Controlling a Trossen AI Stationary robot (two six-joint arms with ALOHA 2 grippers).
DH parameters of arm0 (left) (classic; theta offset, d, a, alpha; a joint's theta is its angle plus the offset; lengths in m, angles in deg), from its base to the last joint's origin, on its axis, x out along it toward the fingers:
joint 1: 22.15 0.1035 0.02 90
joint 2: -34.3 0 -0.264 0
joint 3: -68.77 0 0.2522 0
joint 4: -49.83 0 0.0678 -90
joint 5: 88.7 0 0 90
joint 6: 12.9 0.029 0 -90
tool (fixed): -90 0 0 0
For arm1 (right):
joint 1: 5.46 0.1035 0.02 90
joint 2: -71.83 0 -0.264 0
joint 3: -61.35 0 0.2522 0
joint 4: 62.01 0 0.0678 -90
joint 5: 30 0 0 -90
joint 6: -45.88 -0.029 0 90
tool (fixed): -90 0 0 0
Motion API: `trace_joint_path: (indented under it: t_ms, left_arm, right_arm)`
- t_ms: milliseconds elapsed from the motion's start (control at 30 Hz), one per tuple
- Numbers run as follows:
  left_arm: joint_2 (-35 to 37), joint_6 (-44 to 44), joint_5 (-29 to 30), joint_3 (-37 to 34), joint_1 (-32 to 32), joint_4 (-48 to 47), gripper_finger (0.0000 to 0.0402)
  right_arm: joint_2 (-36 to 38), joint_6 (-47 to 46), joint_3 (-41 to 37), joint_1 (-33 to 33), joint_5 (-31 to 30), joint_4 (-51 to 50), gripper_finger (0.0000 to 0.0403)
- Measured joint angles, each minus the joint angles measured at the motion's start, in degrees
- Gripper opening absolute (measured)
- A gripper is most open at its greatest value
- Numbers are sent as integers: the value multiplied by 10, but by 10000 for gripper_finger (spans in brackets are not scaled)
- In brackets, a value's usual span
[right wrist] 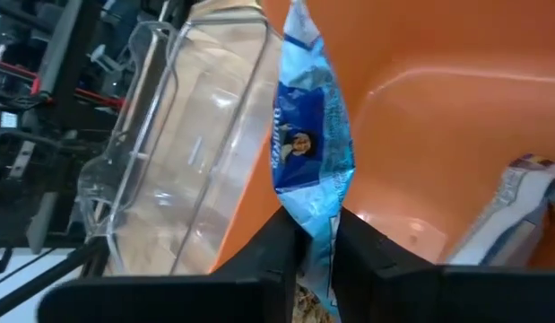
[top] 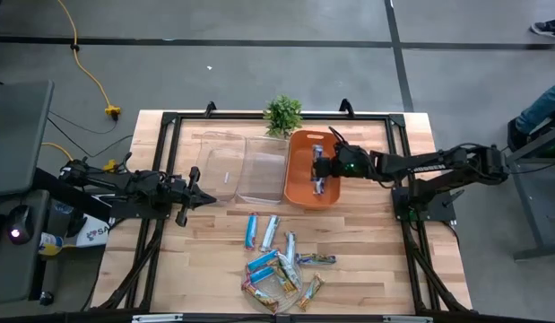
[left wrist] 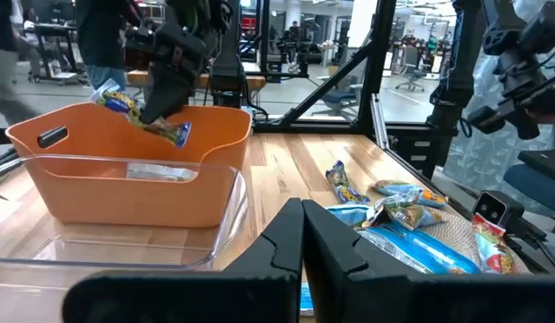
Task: Pick and place Granola Bars by type
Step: Put the right green granola bar into the orange bin
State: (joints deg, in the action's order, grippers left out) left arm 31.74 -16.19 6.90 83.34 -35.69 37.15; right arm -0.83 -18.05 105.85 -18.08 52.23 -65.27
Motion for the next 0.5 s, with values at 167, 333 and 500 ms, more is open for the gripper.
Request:
trace_joint_path:
  t_ms: [167, 333, 500]
  left_arm:
    - [0, 0, 0, 0, 0, 0, 1]
    - [0, 0, 0, 0, 0, 0, 1]
    - [0, 0, 0, 0, 0, 0, 1]
  right_arm:
    - [0, 11, 0, 0, 8, 5, 72]
    - [0, 25, 0, 0, 24, 5, 100]
    - [25, 41, 0, 0, 27, 5, 117]
